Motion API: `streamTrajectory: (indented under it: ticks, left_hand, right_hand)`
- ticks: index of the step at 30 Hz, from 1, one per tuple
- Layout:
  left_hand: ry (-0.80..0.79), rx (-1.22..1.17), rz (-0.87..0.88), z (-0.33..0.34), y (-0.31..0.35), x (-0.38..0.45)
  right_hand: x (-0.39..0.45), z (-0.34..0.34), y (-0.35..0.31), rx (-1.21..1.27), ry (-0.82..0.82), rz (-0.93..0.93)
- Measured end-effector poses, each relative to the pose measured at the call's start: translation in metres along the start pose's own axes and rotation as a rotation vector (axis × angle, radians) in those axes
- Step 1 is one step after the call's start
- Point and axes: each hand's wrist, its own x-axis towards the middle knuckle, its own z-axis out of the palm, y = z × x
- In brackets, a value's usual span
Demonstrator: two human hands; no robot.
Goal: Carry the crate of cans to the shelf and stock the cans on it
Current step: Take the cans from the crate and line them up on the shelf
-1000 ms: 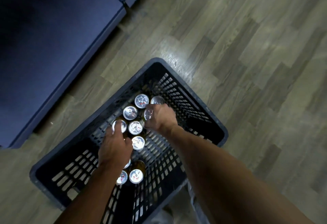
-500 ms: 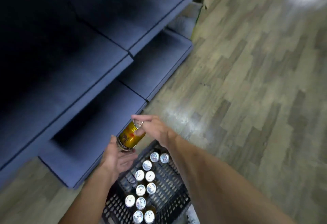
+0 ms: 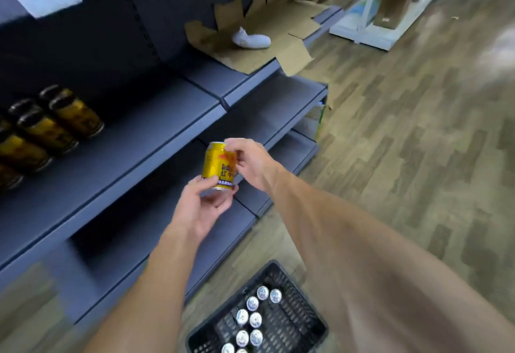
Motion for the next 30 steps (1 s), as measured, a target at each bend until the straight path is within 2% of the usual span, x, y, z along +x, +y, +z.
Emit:
streamTrajectory:
  ticks: [4, 7, 10, 20, 24, 30]
  left_hand:
    - [0.061, 0.173, 0.154, 0.027, 0.013, -0.007]
    - [0.051, 0.269, 0.145, 0.048, 0.021, -0.005]
    - [0.001, 0.318, 0.094, 0.054, 0.022, -0.007]
    - [-0.120, 0.130, -0.068, 0.035, 0.020, 0.011]
    - [-0.149, 0.112, -0.094, 0.020, 0.039, 0.014]
    - [-0.138, -0.007, 0.007, -0.017, 0.079, 0.017]
  right_hand:
    - [-0.011, 0.008, -0.033, -0.005, 0.051, -0.028]
    - [-0.014, 0.008, -0.050, 0.075, 0.155, -0.057]
    - [-0.012, 0.000, -0.051, 0.089, 0.155, -0.038]
    - [0.011, -0.001, -0.032, -0.143, 0.143, -0.080]
    - [0.020, 0.019, -0.031, -0.096, 0.159, -0.114]
    - [0.034, 0.083, -0.023, 0.050, 0.152, -0.083]
